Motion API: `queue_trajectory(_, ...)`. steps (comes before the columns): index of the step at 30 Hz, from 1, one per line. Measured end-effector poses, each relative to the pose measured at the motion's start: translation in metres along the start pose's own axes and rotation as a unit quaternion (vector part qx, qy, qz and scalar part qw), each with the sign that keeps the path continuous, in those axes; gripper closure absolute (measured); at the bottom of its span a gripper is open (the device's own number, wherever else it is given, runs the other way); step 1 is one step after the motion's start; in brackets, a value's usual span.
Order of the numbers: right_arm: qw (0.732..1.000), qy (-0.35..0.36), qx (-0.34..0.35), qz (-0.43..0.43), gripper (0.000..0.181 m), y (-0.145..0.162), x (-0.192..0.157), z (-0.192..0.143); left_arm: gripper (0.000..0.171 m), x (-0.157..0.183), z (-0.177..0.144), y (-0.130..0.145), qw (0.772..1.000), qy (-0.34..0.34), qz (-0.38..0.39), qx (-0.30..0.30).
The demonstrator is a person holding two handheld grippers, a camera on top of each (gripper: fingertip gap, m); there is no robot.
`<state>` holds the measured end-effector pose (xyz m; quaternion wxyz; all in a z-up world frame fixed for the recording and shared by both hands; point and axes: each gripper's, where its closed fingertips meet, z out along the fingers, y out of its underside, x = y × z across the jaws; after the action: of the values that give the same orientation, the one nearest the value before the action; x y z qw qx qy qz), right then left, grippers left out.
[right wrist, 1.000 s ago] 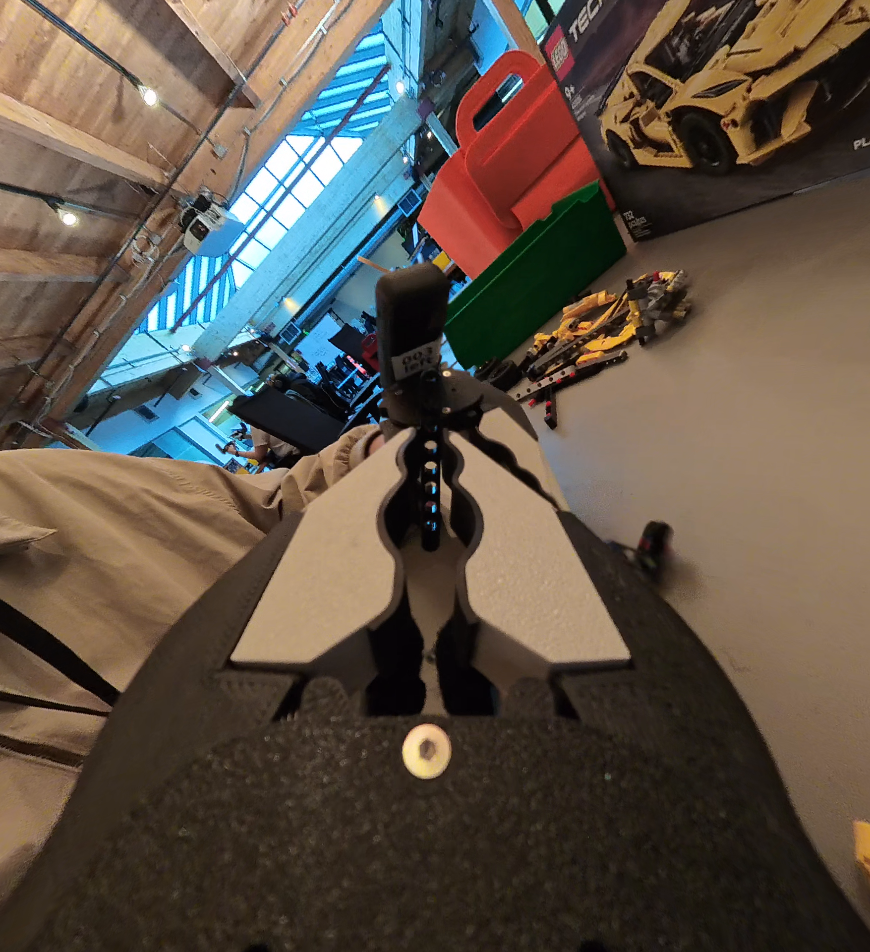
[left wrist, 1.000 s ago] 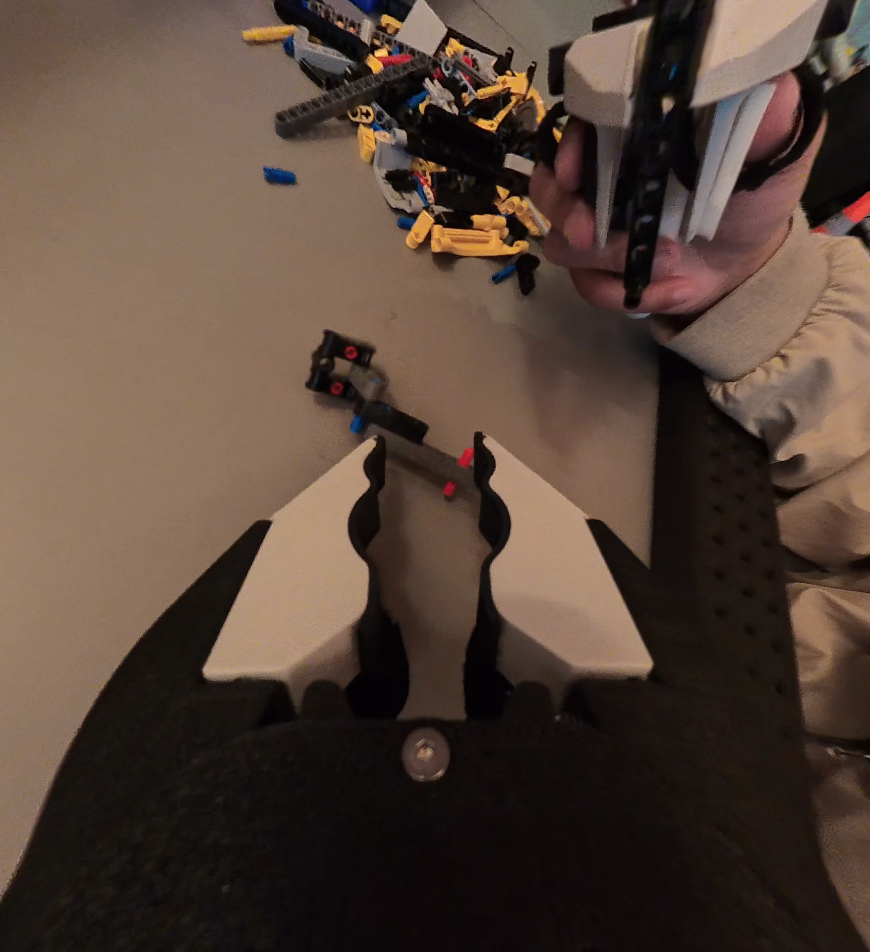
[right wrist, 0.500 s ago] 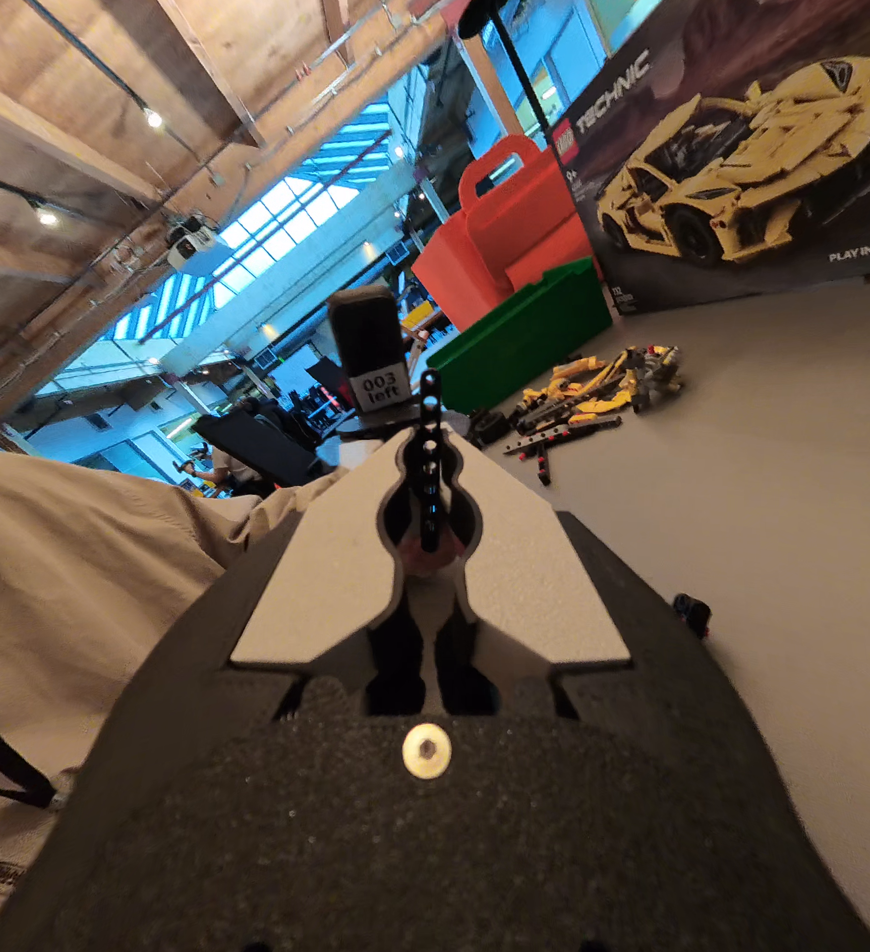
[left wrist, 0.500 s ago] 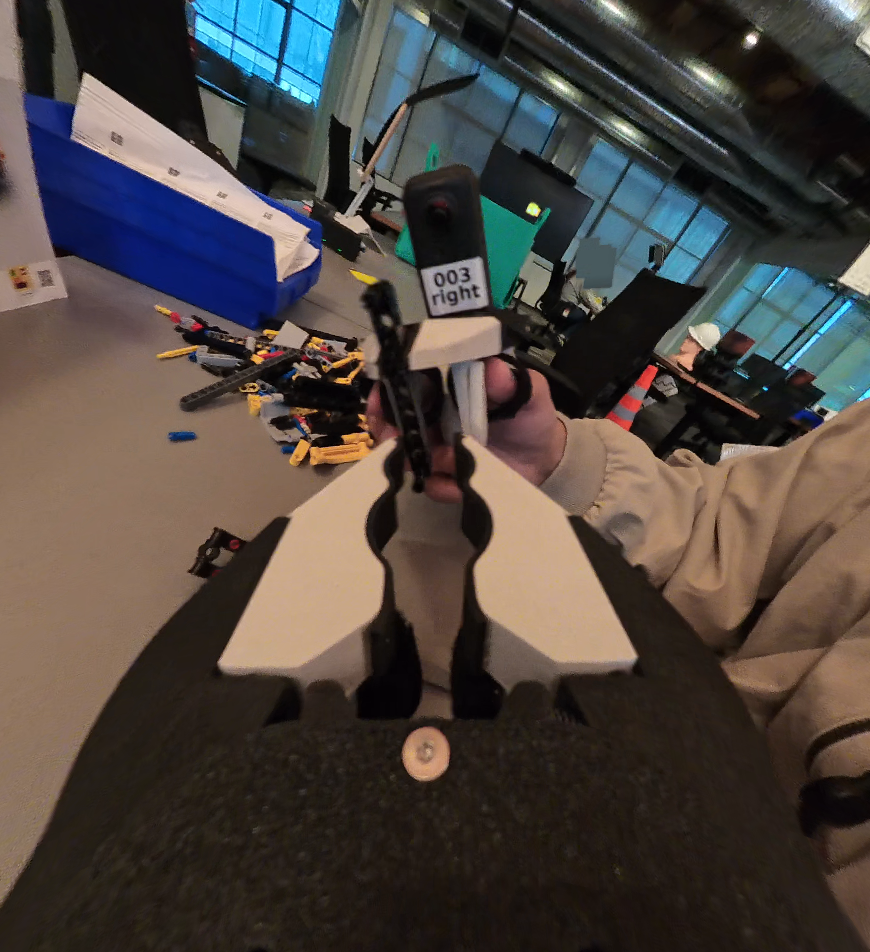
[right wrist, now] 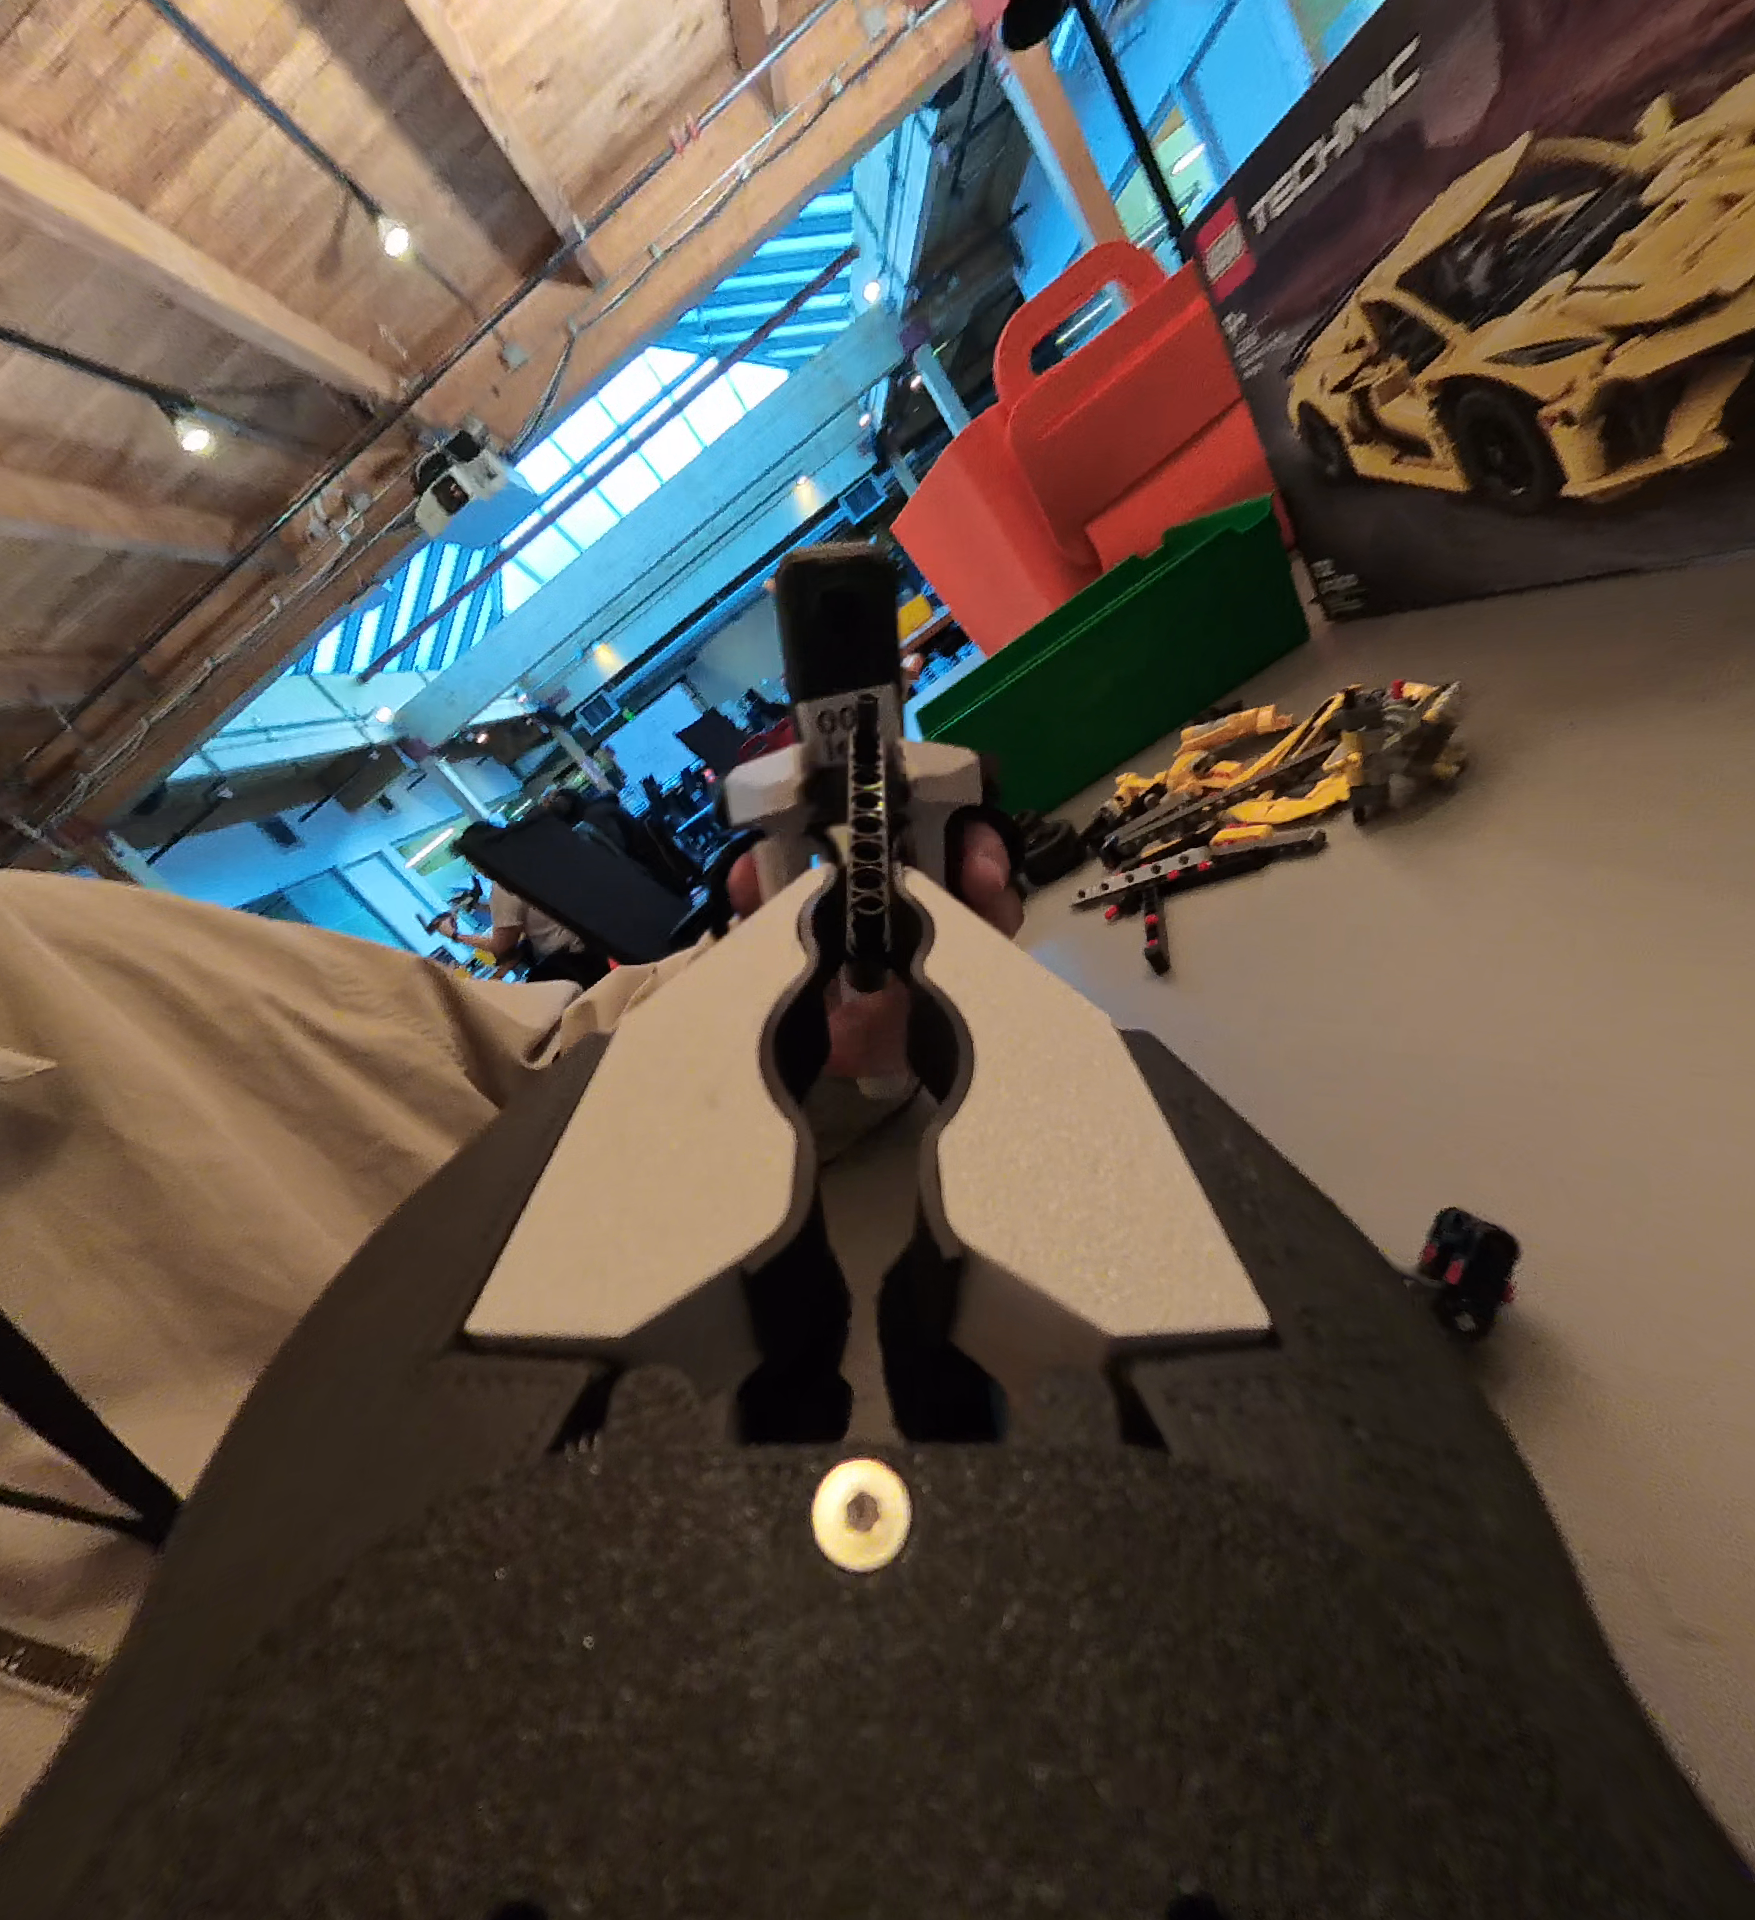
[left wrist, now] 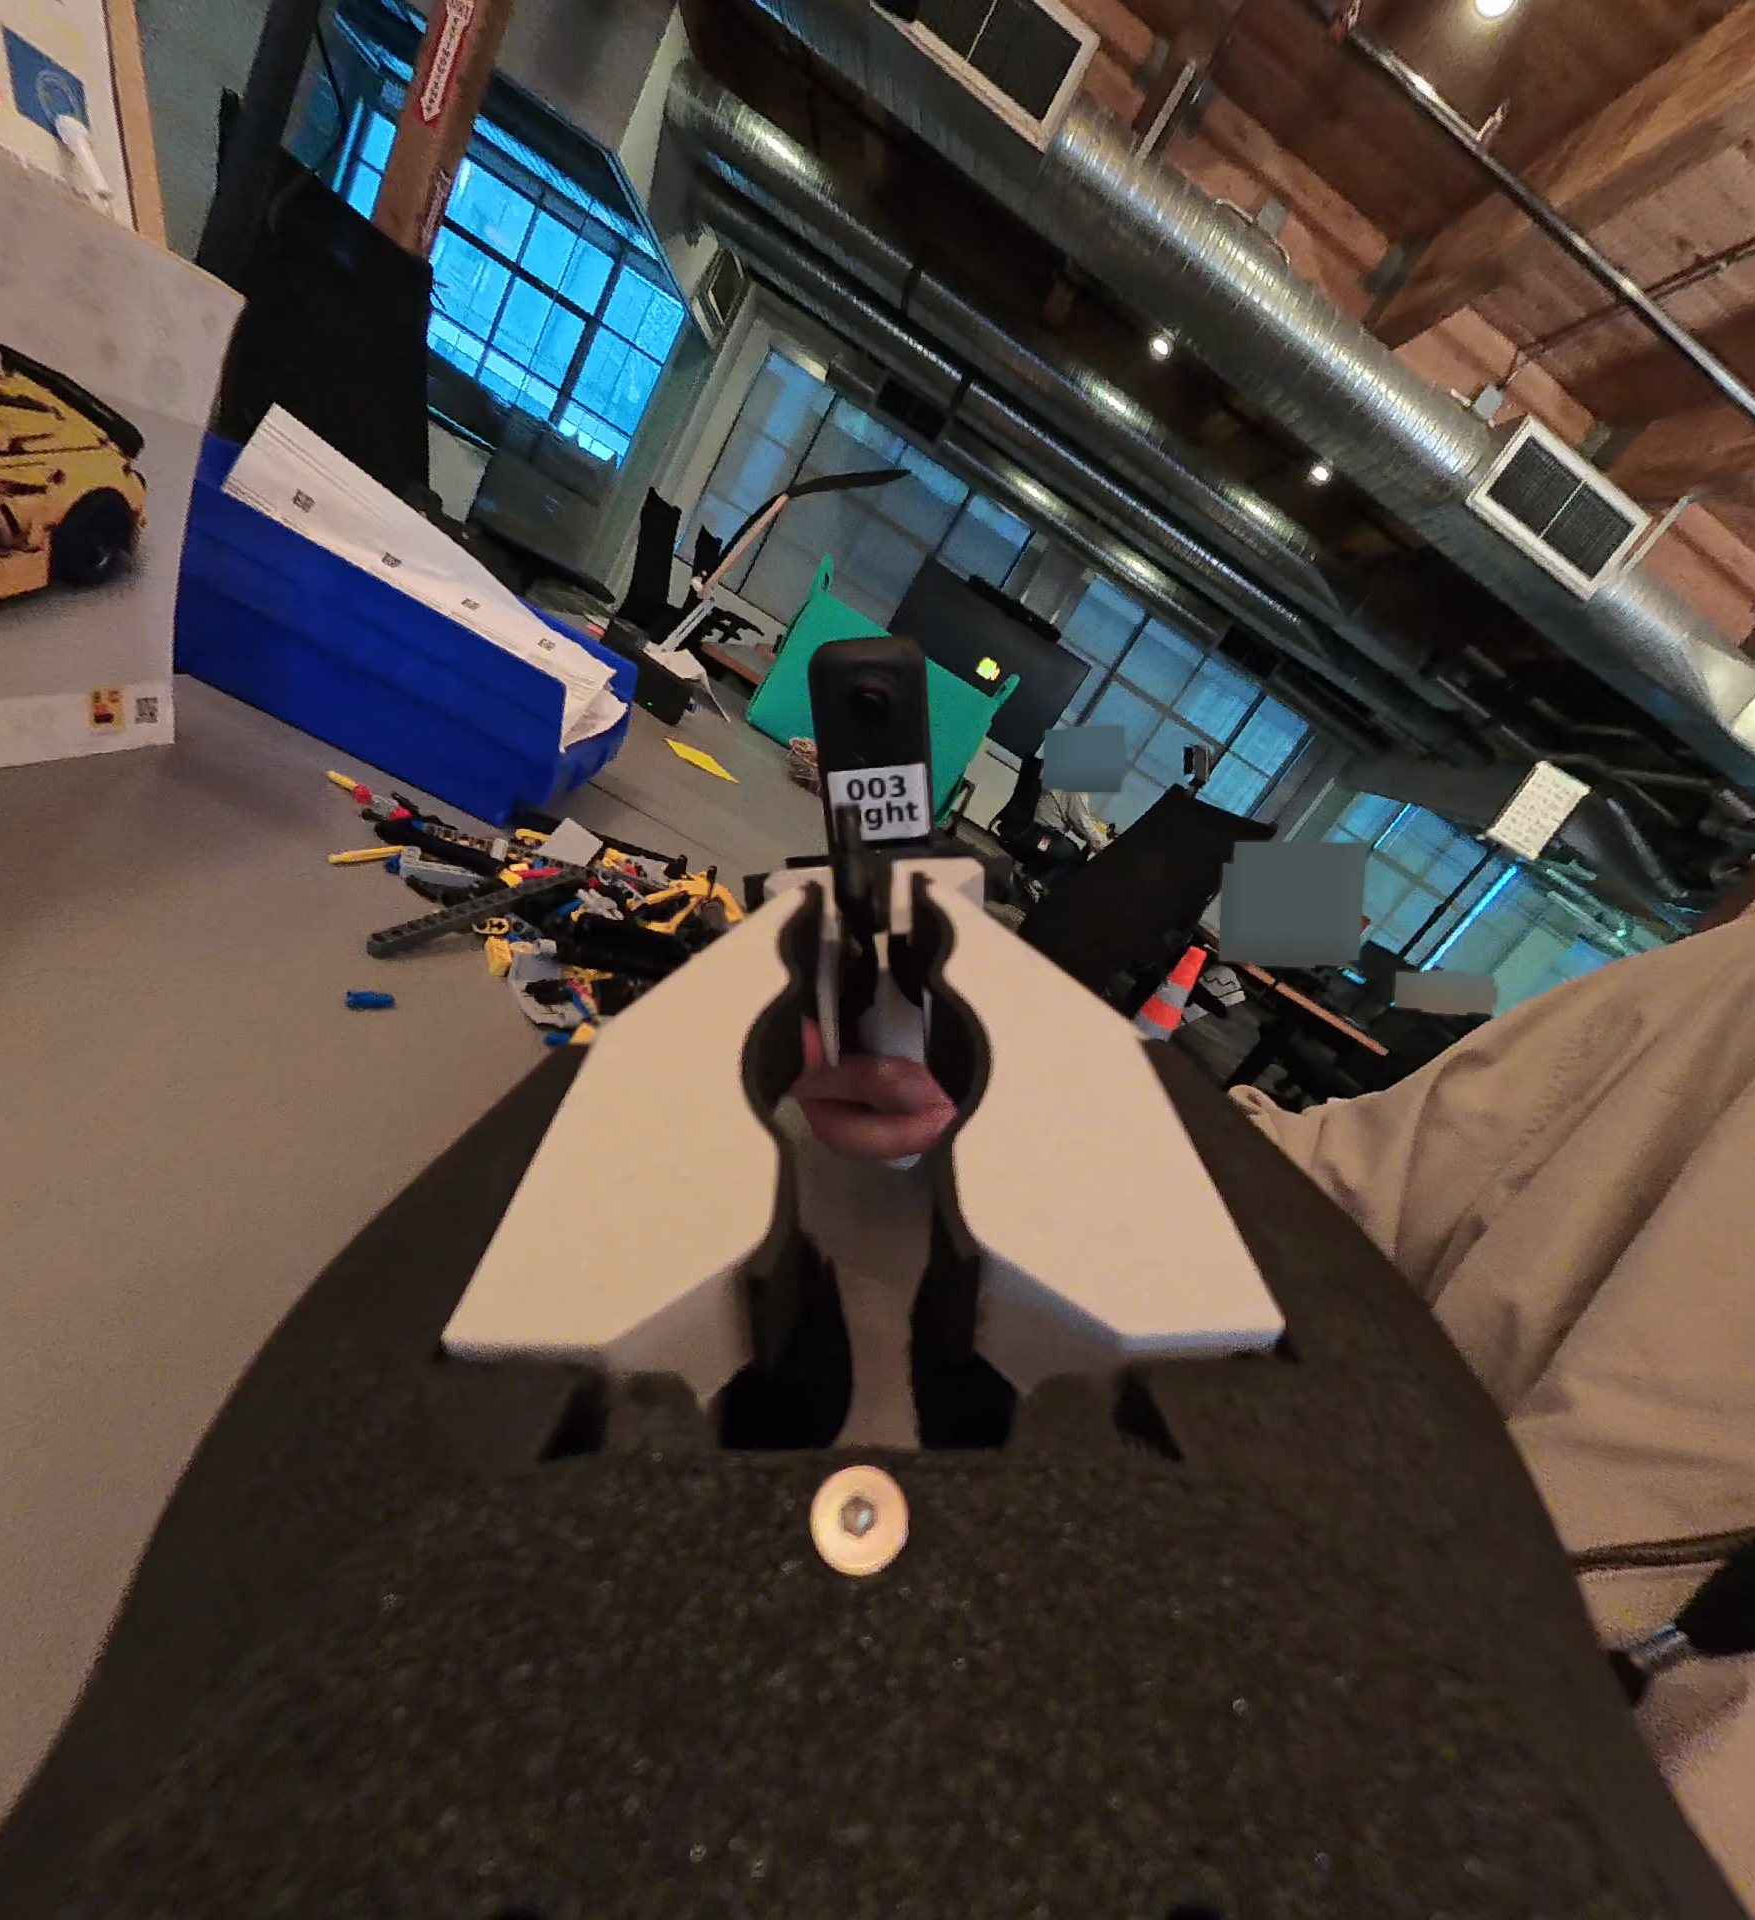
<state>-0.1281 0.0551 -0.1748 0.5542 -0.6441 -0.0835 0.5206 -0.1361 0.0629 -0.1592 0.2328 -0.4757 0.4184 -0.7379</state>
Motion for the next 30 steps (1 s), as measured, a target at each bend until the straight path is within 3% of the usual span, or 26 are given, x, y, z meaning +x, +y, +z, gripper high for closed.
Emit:
queue_trajectory(1,1.000,0.007,0.006,0.001,0.176,-0.002,0.003,-0.002,0.148,-0.001,0.003,0.005,1.000,-0.004,0.009,-0.009)
queue_trajectory(3,1.000,0.005,0.008,0.003,0.176,-0.002,0.002,-0.003,0.147,-0.001,0.008,0.012,1.000,-0.012,0.018,-0.018)
queue_trajectory(6,1.000,0.001,-0.006,-0.007,0.176,0.003,-0.002,0.003,0.163,-0.001,0.010,0.006,1.000,-0.019,0.021,0.002)
queue_trajectory(15,0.999,-0.017,-0.022,0.018,0.176,0.011,-0.005,0.008,0.165,0.002,0.009,0.002,1.000,-0.002,-0.007,0.020)
queue_trajectory(20,0.999,-0.003,0.008,-0.035,0.157,-0.008,-0.008,-0.003,0.165,0.005,0.011,0.029,0.995,-0.016,0.052,-0.078)
queue_trajectory(22,0.999,-0.026,-0.013,-0.044,0.157,0.000,-0.016,0.000,0.164,0.012,0.013,0.043,0.990,-0.007,0.073,-0.121)
queue_trajectory(25,0.996,-0.055,-0.055,-0.035,0.168,0.014,-0.023,0.005,0.165,0.018,0.016,0.052,0.988,0.008,0.068,-0.140)
queue_trajectory(30,0.996,-0.045,-0.057,-0.041,0.177,0.015,-0.021,0.004,0.165,0.019,0.018,0.054,0.989,0.016,0.053,-0.139)
